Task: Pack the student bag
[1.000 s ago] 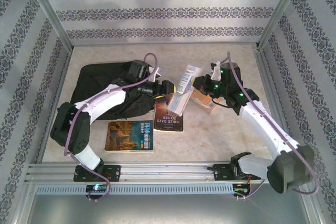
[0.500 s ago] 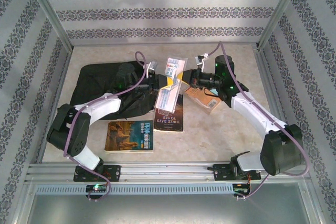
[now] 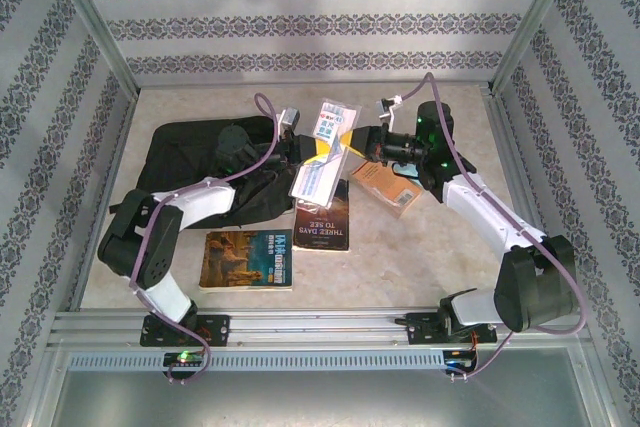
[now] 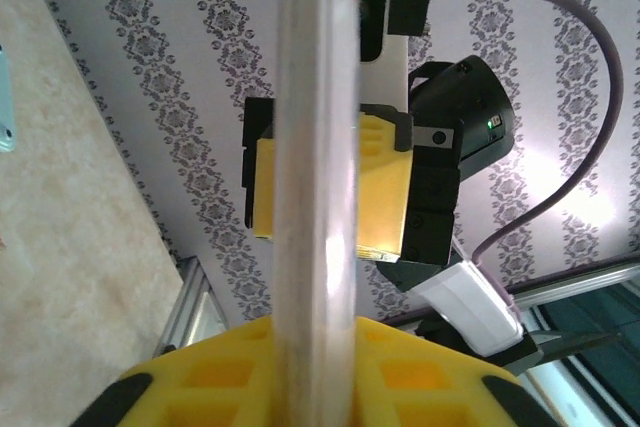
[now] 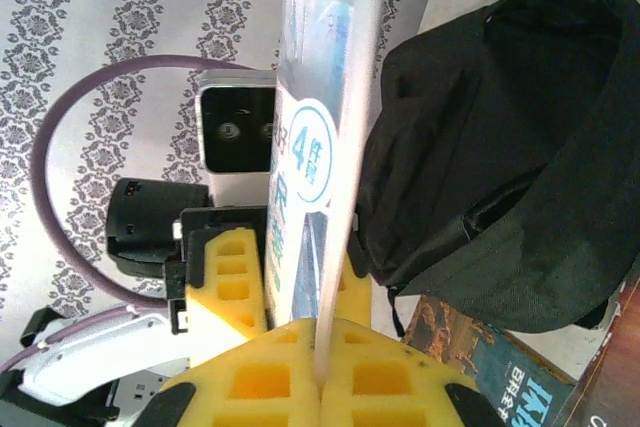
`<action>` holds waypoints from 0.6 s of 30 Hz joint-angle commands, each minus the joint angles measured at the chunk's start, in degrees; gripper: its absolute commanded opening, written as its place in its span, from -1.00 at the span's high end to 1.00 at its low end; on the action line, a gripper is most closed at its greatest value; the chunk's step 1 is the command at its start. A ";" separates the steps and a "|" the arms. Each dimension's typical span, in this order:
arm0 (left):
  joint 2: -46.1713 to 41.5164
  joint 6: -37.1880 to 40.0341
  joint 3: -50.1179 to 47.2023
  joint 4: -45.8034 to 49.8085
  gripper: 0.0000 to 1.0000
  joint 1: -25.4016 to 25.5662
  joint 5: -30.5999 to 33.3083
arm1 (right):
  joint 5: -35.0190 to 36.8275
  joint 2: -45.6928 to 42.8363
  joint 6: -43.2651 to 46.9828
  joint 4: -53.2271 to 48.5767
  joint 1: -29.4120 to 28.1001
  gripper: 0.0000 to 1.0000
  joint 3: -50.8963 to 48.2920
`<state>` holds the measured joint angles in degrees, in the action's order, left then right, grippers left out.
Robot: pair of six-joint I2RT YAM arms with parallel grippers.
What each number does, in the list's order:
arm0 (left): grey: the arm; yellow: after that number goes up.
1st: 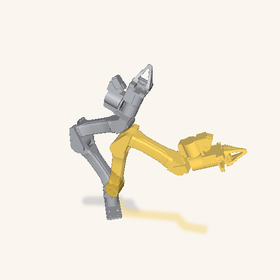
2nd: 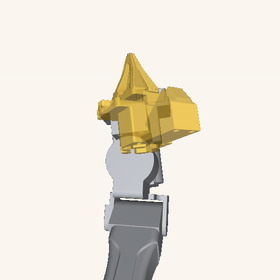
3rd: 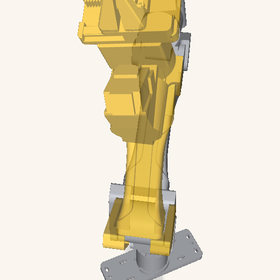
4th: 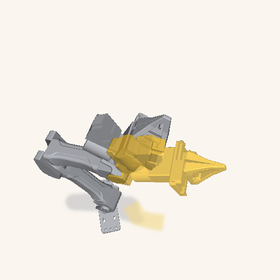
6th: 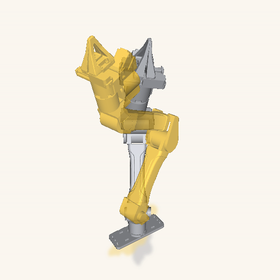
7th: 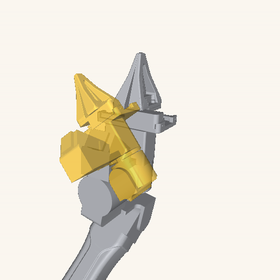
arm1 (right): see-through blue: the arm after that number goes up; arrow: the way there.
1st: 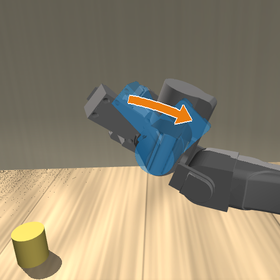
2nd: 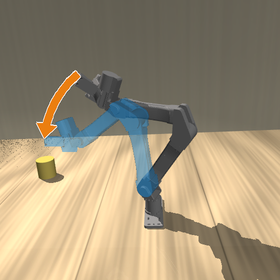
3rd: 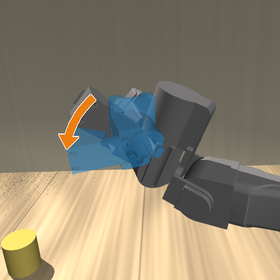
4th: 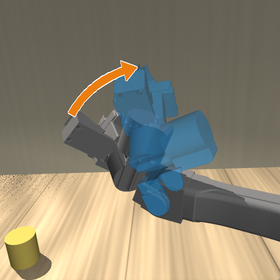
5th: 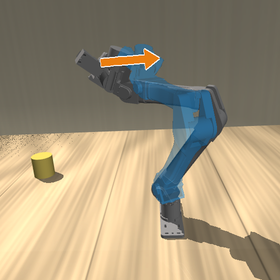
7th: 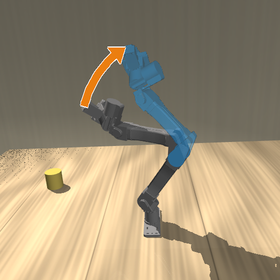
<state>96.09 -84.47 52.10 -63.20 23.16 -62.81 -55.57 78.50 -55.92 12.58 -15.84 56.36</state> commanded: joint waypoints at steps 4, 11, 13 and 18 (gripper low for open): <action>0.76 -4.49 -0.11 -10.36 0.90 -0.48 -0.30 | -1.15 -0.73 -1.33 2.15 0.03 0.87 -0.93; 0.41 -3.34 -0.40 -8.83 0.94 -0.45 0.15 | 1.41 -1.63 -8.37 10.85 -2.32 0.00 -4.87; 0.41 -3.21 -0.46 -8.75 0.93 -0.48 0.39 | 1.78 -1.22 -8.06 10.69 -3.91 0.09 -4.91; -0.07 -2.12 -0.81 -7.28 0.94 -0.48 0.43 | 3.45 -0.54 -7.54 11.60 -6.65 0.48 -5.22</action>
<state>97.08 -87.70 51.35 -67.37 23.03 -62.70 -53.28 78.41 -63.48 21.12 -20.78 51.94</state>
